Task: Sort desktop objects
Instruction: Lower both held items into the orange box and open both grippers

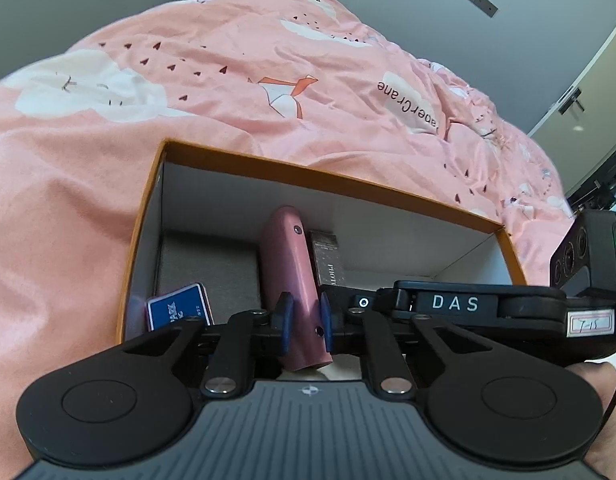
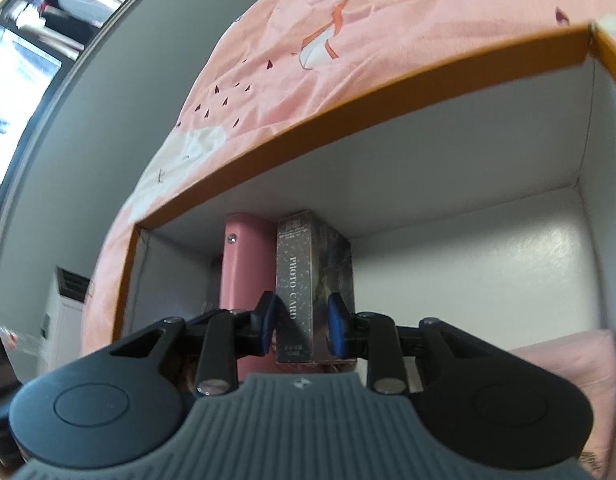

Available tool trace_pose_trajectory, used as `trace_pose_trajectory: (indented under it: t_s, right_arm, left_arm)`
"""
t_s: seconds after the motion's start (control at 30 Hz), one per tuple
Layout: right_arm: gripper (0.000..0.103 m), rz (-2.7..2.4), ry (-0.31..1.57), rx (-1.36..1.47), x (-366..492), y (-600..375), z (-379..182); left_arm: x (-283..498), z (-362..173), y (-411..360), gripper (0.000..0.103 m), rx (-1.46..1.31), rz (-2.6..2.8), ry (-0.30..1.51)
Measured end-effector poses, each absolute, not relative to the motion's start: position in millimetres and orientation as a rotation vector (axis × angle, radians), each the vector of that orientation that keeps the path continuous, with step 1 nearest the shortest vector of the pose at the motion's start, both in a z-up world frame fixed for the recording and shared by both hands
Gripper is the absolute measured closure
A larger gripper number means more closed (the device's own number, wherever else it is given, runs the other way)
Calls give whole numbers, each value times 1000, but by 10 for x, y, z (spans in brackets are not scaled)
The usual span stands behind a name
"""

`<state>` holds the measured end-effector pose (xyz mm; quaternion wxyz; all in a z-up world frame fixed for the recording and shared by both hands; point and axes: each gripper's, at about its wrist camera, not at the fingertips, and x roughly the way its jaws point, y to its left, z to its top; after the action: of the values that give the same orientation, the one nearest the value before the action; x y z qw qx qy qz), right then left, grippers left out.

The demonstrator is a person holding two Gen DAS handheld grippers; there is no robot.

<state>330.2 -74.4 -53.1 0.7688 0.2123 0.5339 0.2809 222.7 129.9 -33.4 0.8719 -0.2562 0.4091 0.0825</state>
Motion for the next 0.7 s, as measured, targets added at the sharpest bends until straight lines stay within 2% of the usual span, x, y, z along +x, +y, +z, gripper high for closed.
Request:
trace_pose_trajectory:
  t_s: [0.33, 0.7]
  right_arm:
    - [71, 600, 1151, 428, 3229, -738, -454]
    - [71, 620, 989, 322, 2804, -920, 60]
  left_arm:
    - [2160, -194, 1124, 86, -420, 180, 864]
    - [1899, 162, 853, 86, -291, 218, 866]
